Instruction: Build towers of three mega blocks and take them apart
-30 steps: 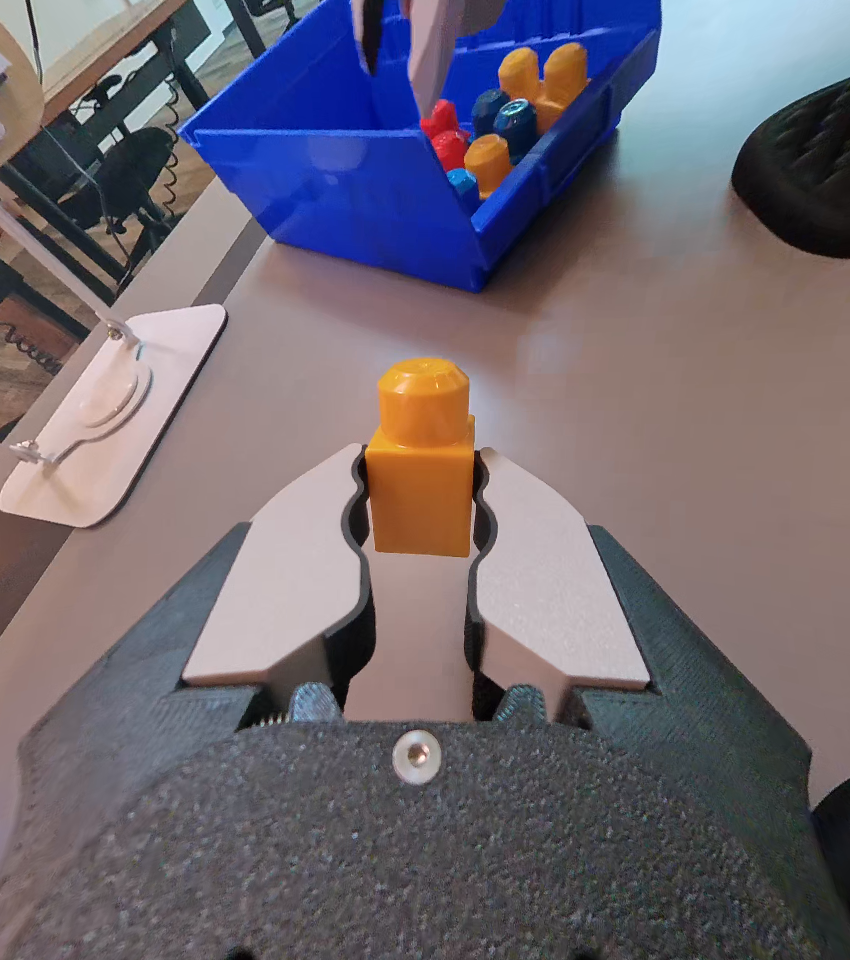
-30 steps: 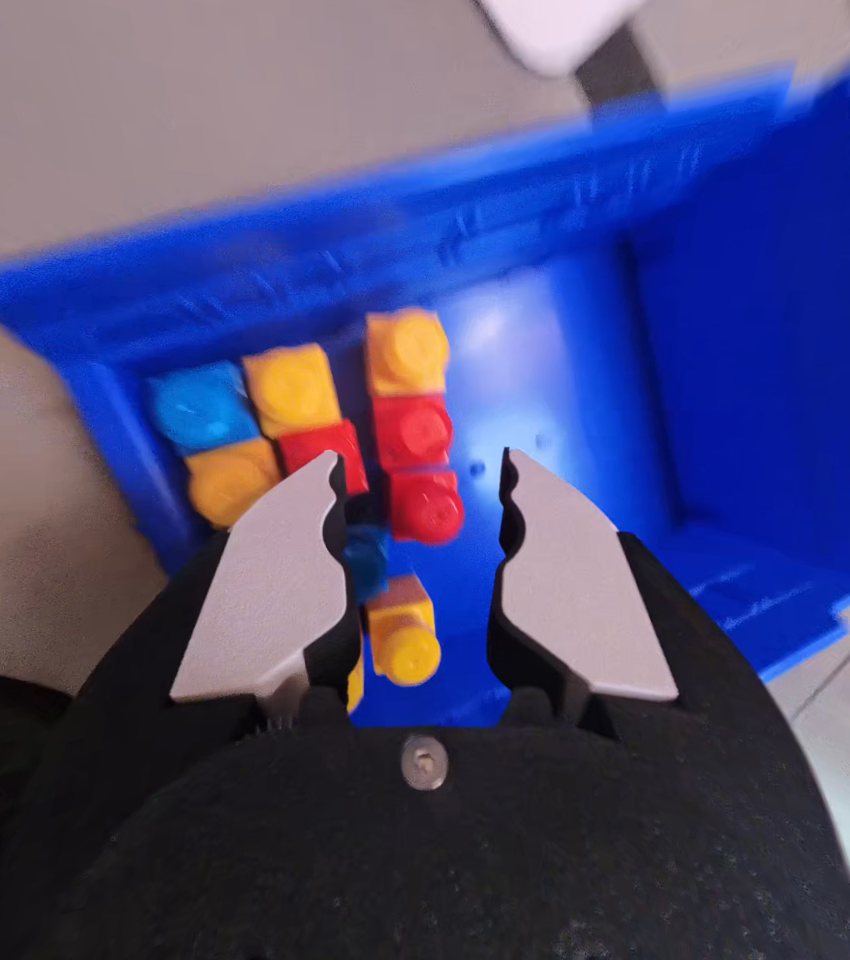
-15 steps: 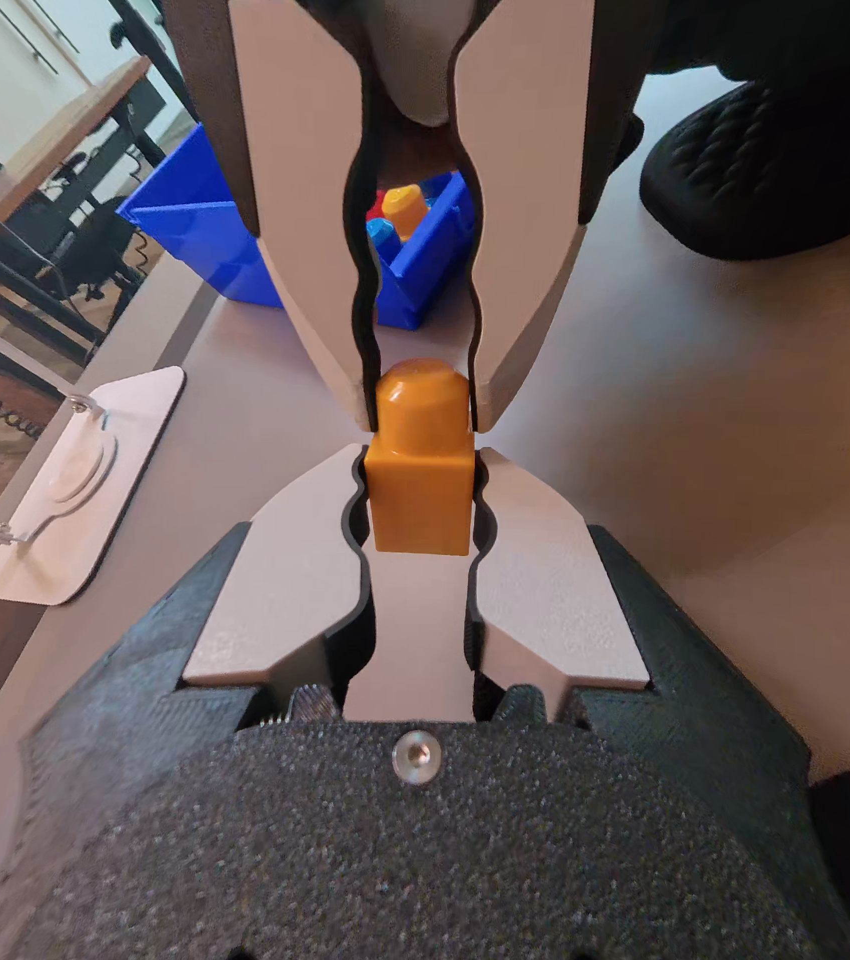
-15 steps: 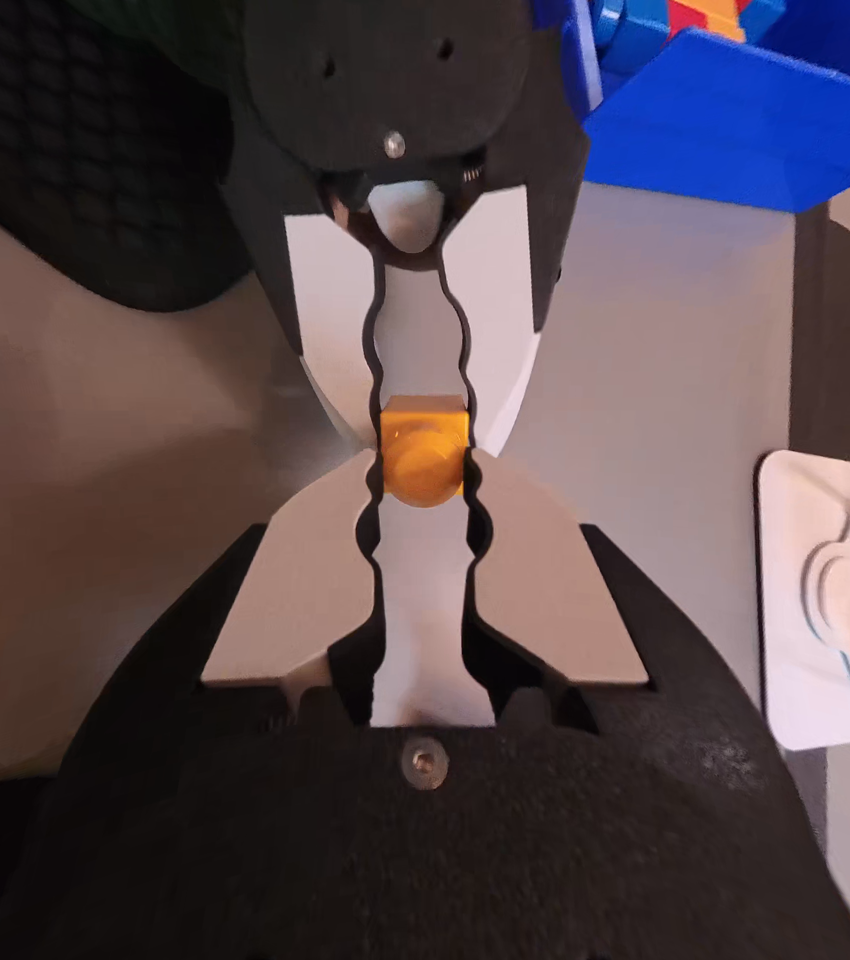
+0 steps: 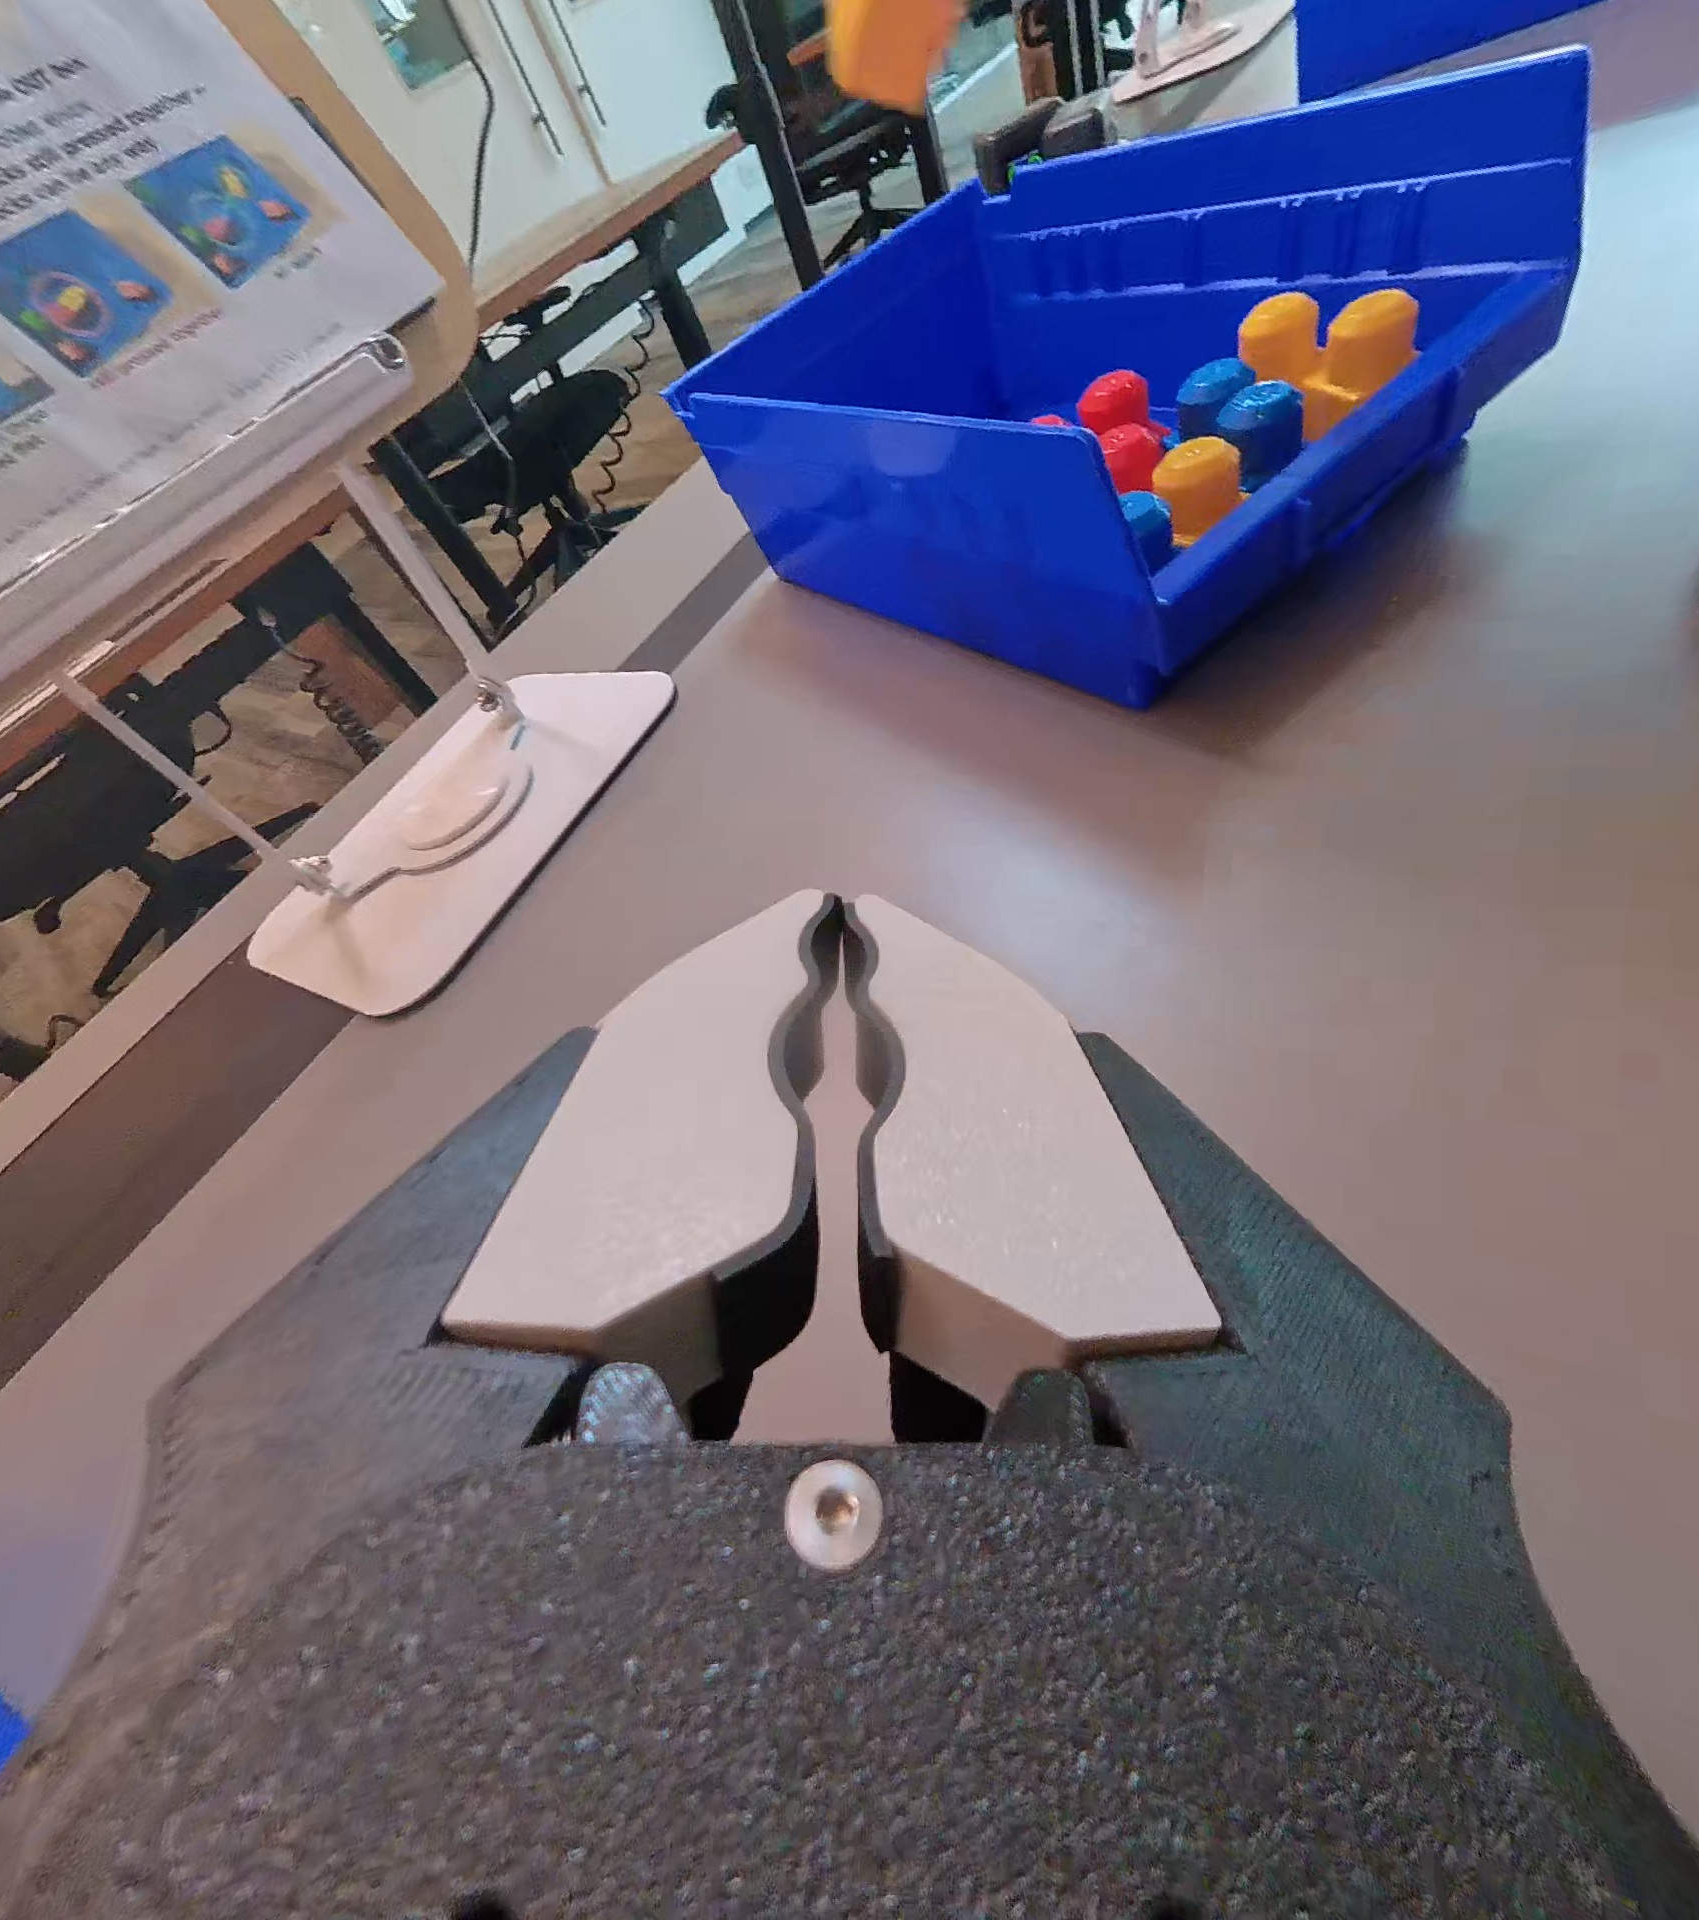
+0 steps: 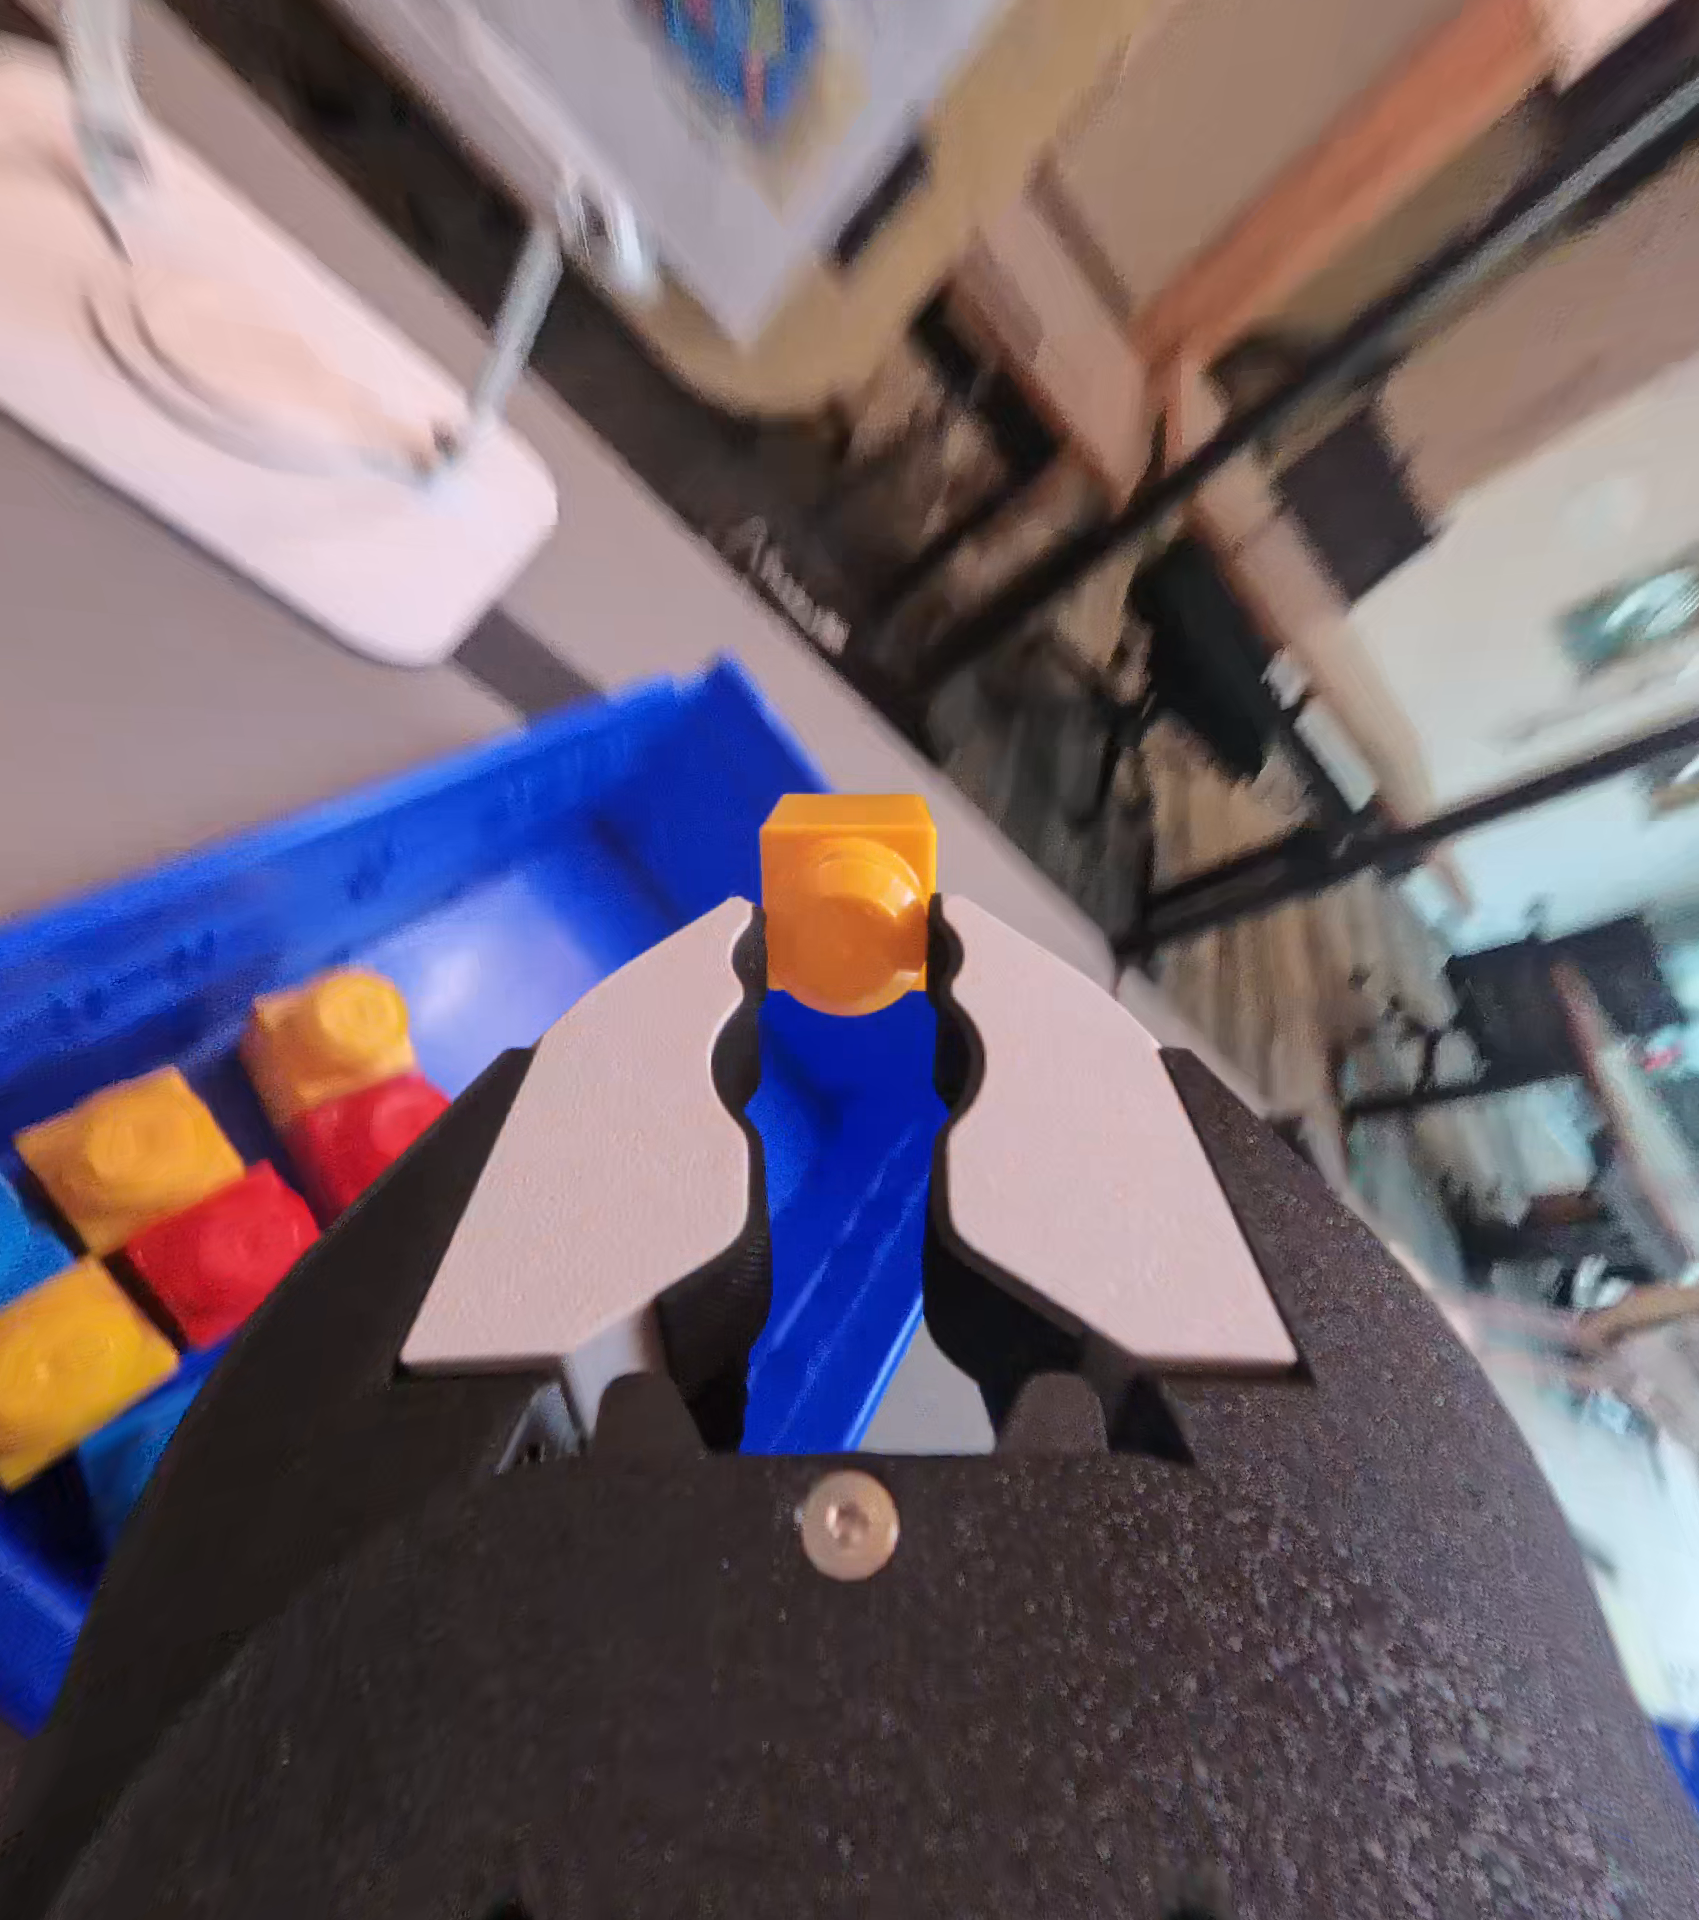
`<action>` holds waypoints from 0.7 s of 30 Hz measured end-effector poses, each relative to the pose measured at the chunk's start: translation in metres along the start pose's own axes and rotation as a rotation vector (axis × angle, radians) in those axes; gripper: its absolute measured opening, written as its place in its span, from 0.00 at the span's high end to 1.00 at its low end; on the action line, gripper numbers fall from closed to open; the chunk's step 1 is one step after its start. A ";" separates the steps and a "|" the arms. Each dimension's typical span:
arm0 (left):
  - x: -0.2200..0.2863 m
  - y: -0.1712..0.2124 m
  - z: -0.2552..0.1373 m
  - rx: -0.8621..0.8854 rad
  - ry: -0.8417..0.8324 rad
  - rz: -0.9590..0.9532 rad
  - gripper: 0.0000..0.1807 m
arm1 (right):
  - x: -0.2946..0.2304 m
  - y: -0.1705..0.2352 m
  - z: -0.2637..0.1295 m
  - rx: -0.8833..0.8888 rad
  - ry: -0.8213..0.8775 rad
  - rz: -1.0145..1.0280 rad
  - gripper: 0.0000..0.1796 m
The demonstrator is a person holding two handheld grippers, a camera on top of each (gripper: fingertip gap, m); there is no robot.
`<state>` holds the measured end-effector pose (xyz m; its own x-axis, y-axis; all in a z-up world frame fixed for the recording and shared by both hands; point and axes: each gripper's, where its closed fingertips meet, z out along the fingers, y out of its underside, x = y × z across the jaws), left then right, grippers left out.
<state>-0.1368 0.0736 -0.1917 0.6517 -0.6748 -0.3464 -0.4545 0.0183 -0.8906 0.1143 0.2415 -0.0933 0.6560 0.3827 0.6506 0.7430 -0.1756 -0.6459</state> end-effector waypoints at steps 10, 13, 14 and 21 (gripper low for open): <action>-0.005 -0.001 -0.003 0.016 -0.026 0.010 1.00 | -0.078 0.147 0.015 -0.678 -0.561 -0.063 0.83; -0.004 -0.001 -0.003 0.013 -0.023 0.018 1.00 | -0.086 0.147 0.011 -0.672 -0.638 -0.035 0.83; -0.004 -0.001 -0.003 0.013 -0.022 0.018 1.00 | -0.088 0.147 0.010 -0.666 -0.658 -0.026 0.83; -0.015 -0.006 -0.008 0.034 -0.069 -0.013 0.98 | -0.079 0.145 0.014 -0.626 -0.630 0.031 0.77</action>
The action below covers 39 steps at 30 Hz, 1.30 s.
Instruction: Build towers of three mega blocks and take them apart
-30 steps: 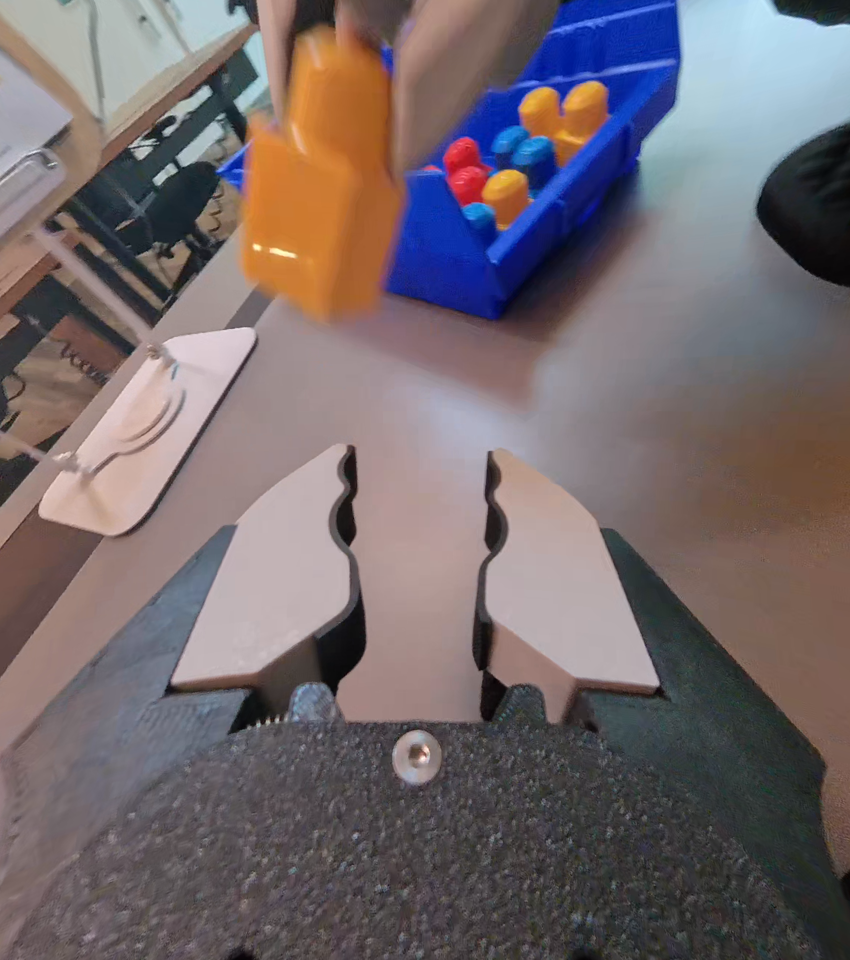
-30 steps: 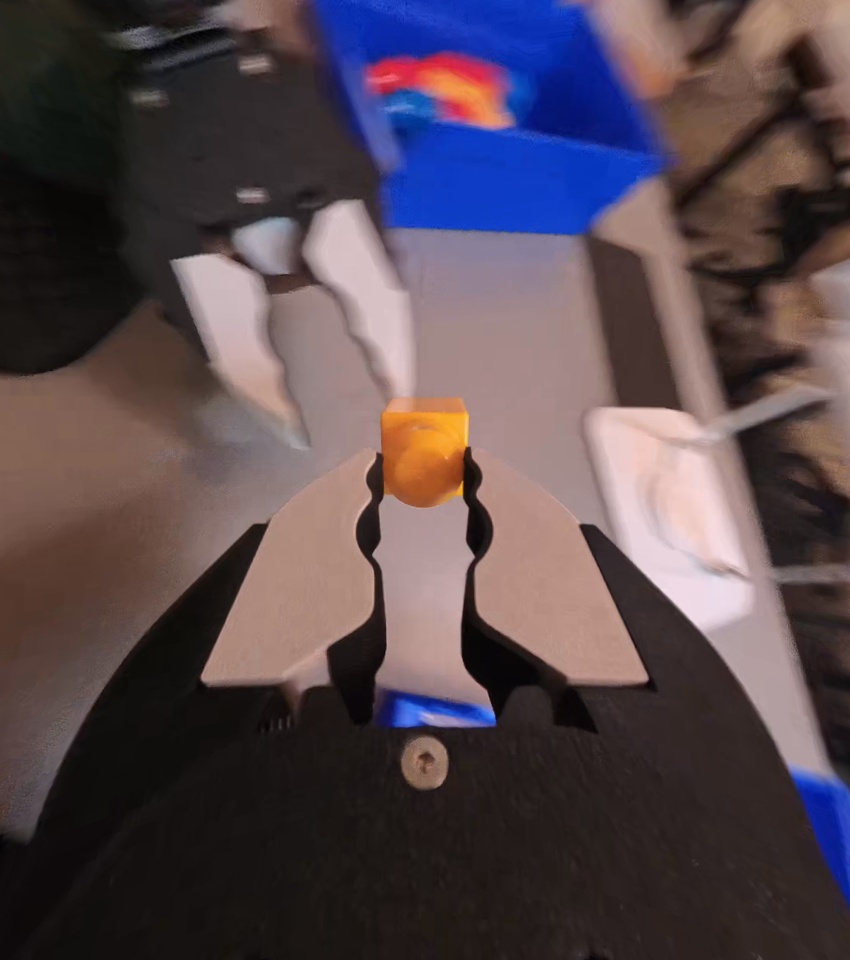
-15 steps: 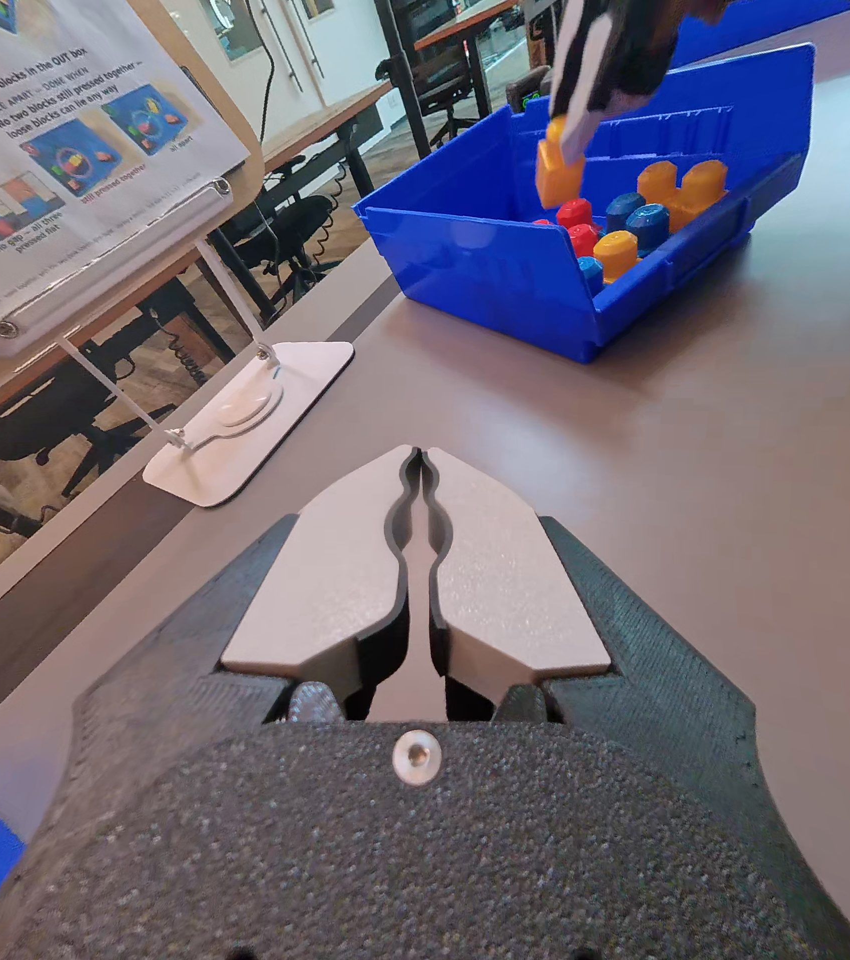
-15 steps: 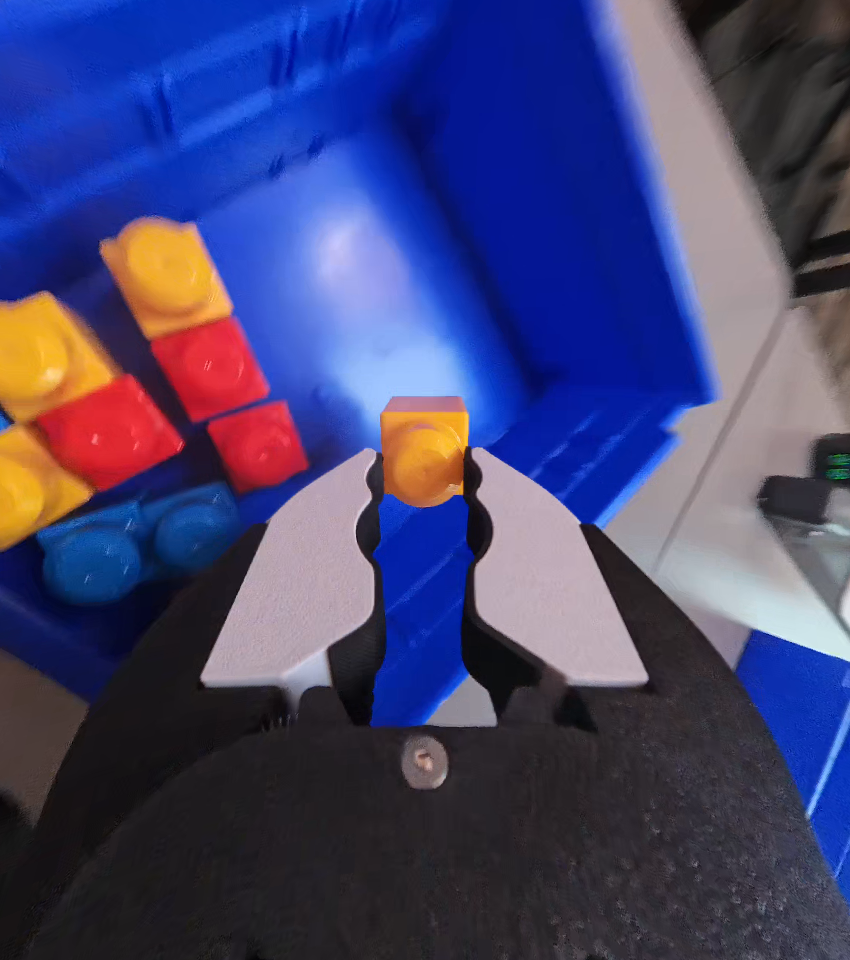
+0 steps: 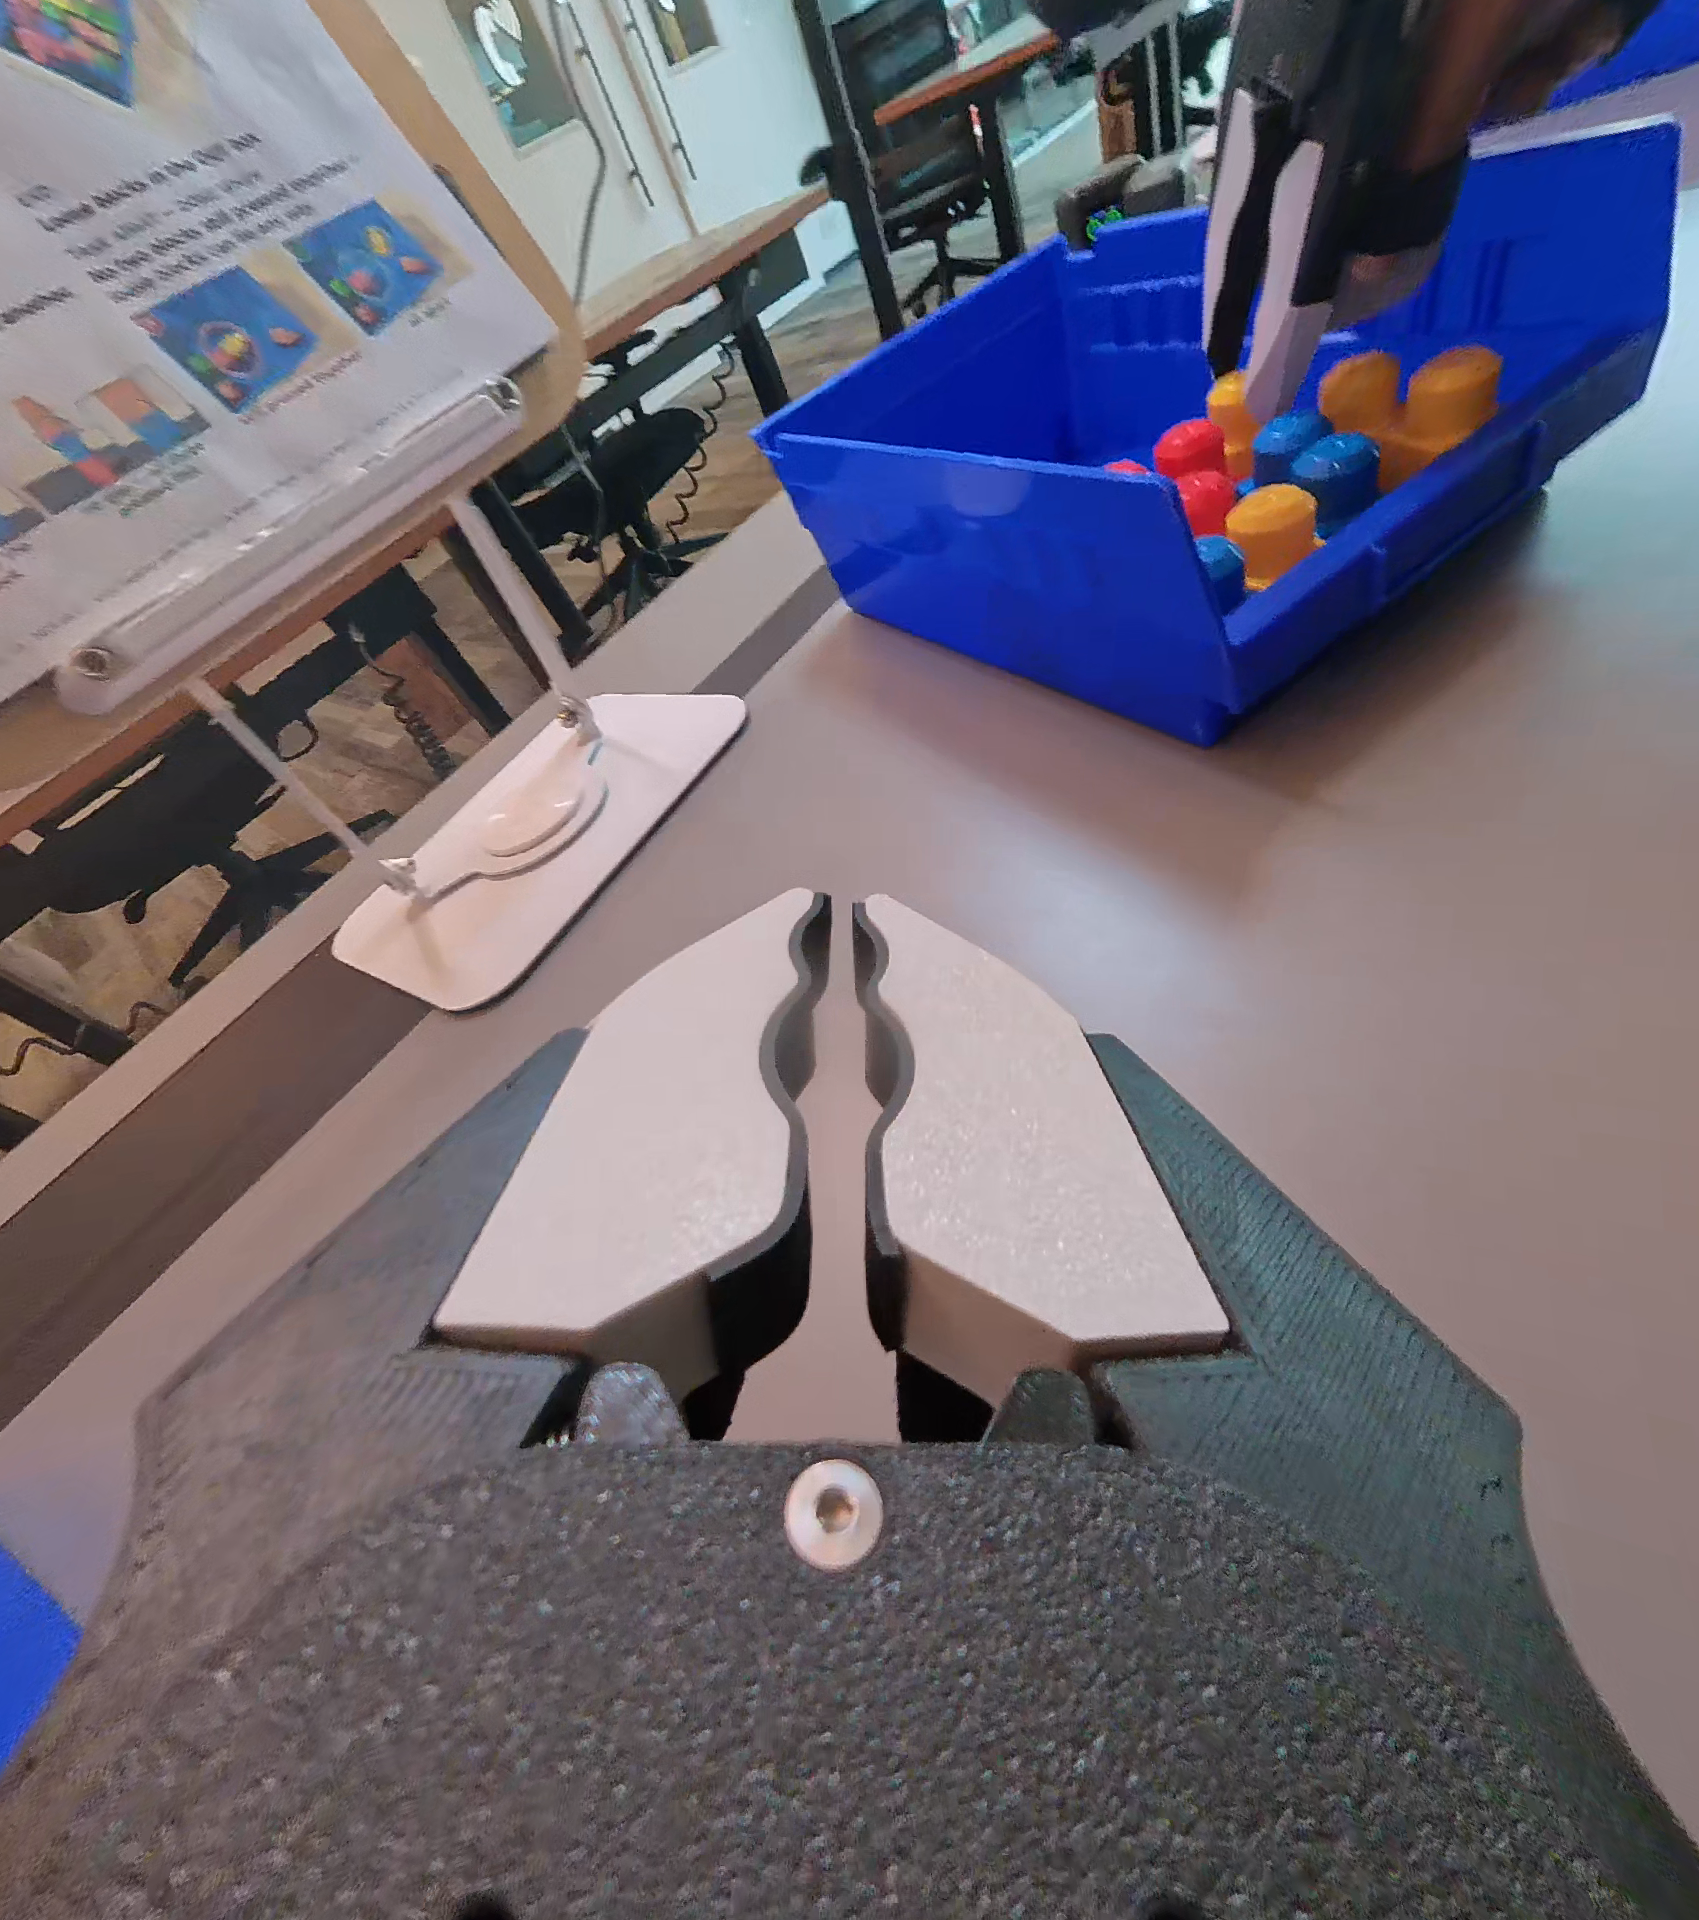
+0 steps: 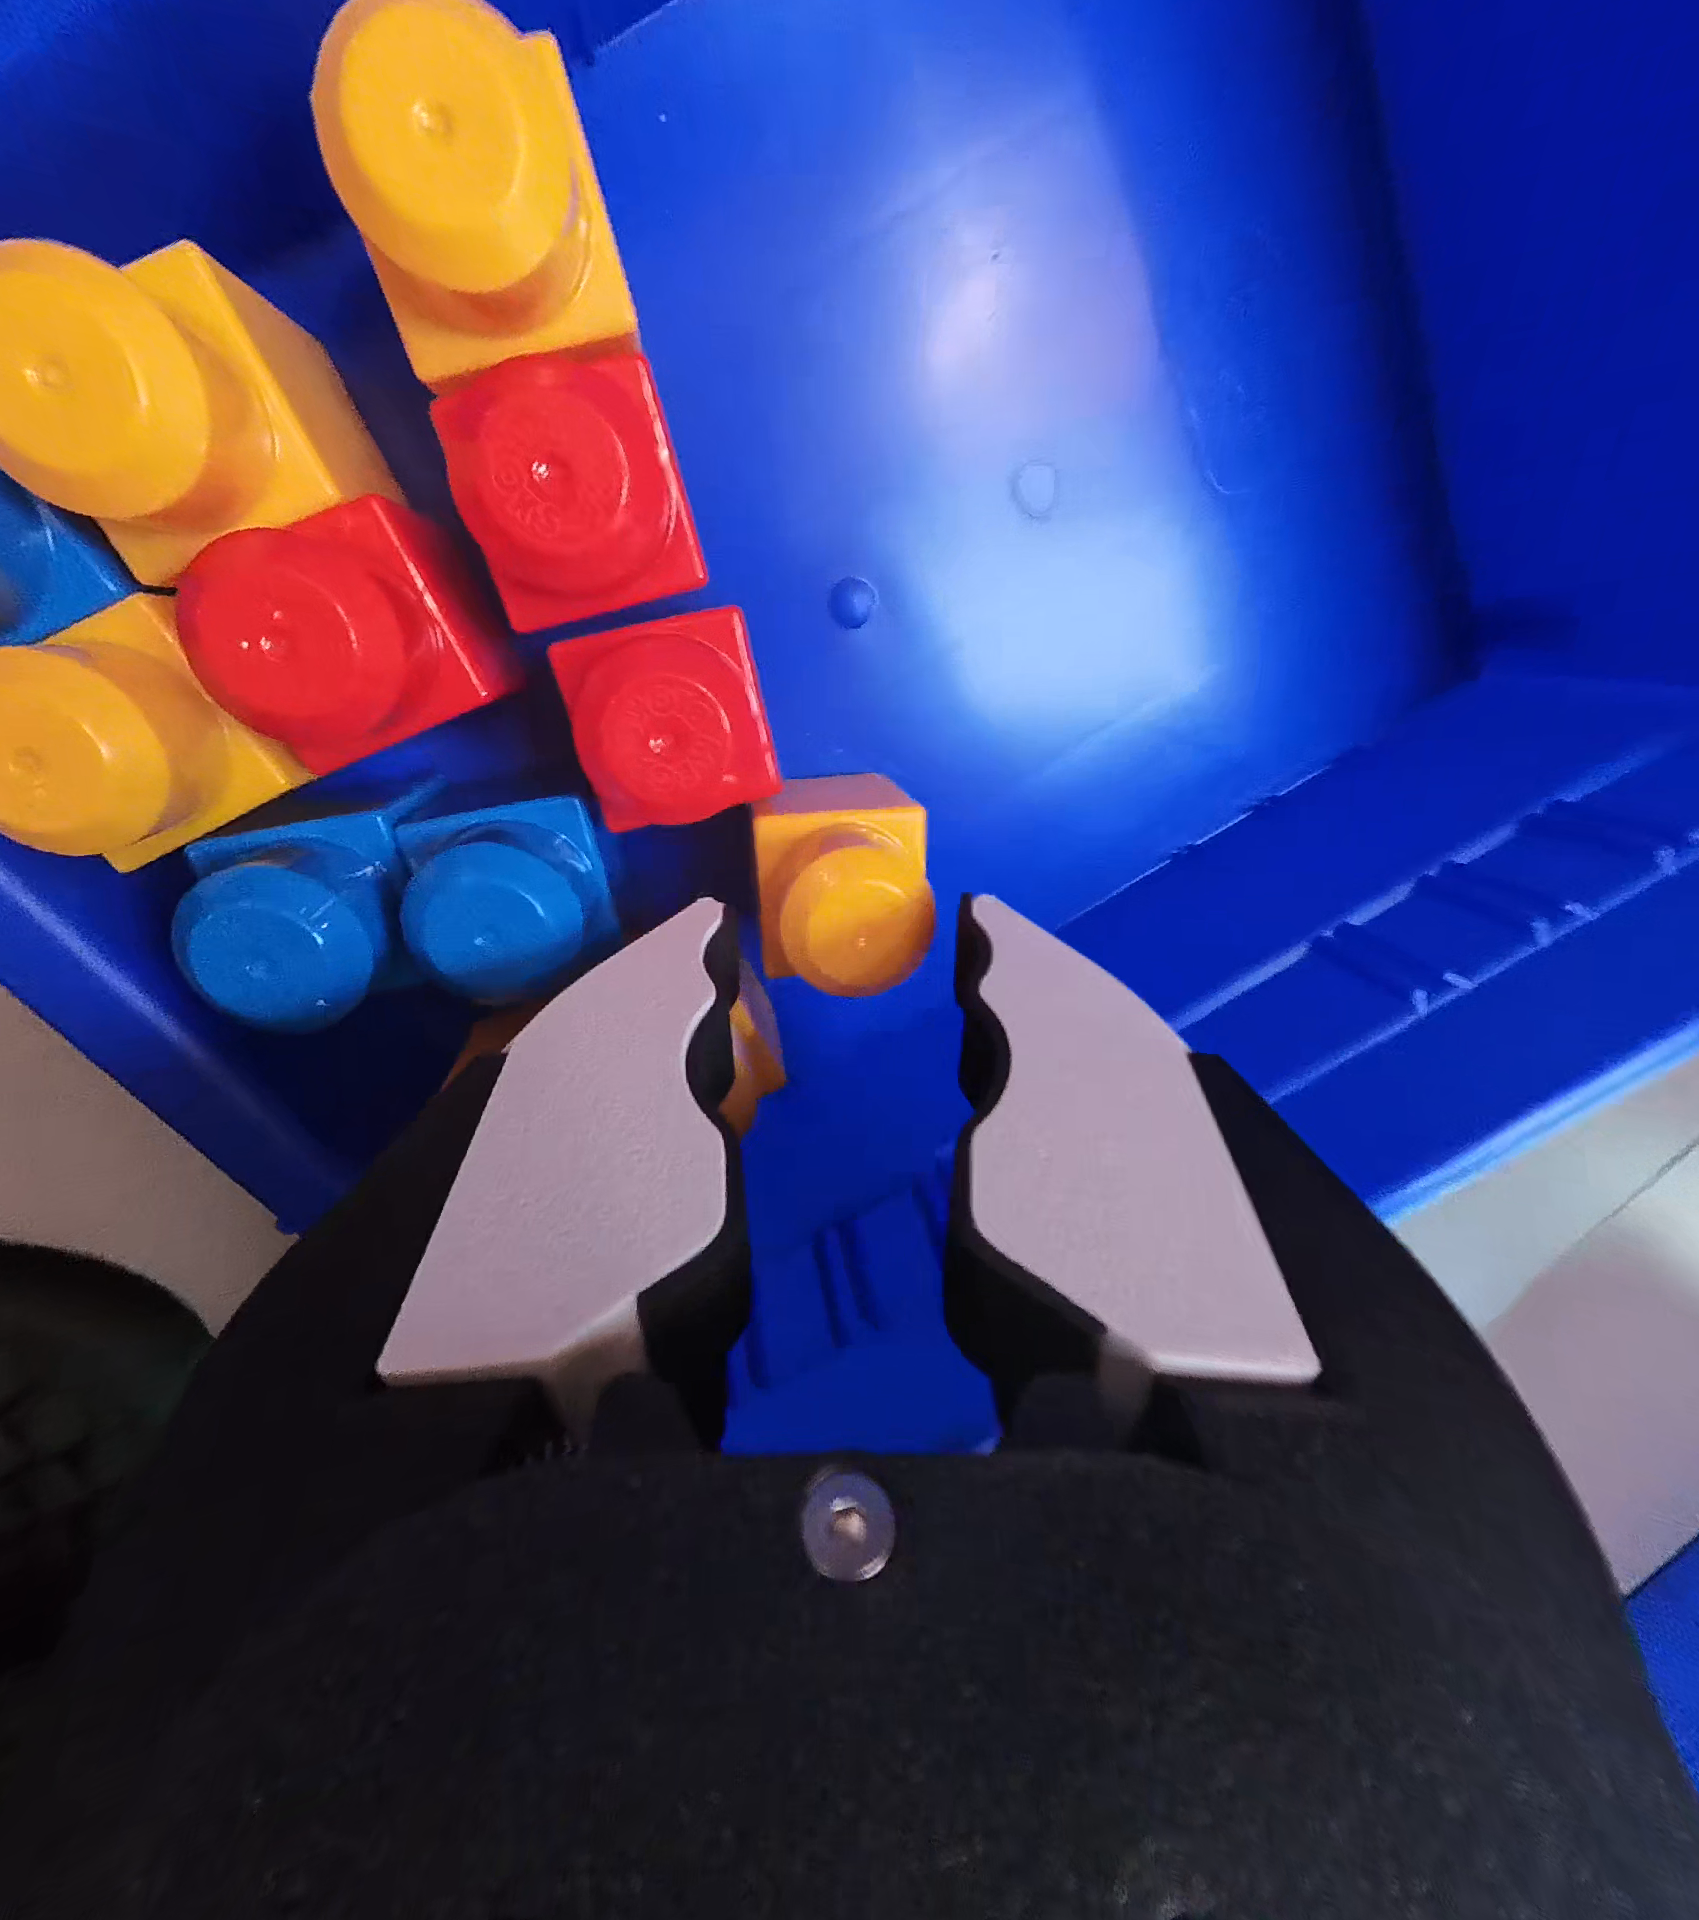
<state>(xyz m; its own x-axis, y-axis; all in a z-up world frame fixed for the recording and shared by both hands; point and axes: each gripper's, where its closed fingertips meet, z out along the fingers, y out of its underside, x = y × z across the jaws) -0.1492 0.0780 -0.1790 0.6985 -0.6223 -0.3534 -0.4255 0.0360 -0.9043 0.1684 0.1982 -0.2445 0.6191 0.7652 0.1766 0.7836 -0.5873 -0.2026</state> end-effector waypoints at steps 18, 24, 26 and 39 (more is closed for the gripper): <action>-0.234 0.117 -0.143 -0.410 -0.849 -0.275 0.82 | -0.095 -0.133 -0.176 1.227 0.038 -0.012 0.75; -0.229 0.190 -0.123 -0.764 -0.666 -0.325 0.76 | -0.153 -0.138 -0.155 1.220 -0.124 -0.110 0.75; -0.232 0.198 -0.118 -0.825 -0.642 -0.293 0.76 | -0.160 -0.139 -0.147 1.195 -0.146 -0.125 0.75; -0.235 0.201 -0.083 -0.874 -0.538 -0.190 0.93 | -0.179 -0.140 -0.131 1.151 -0.194 -0.194 0.75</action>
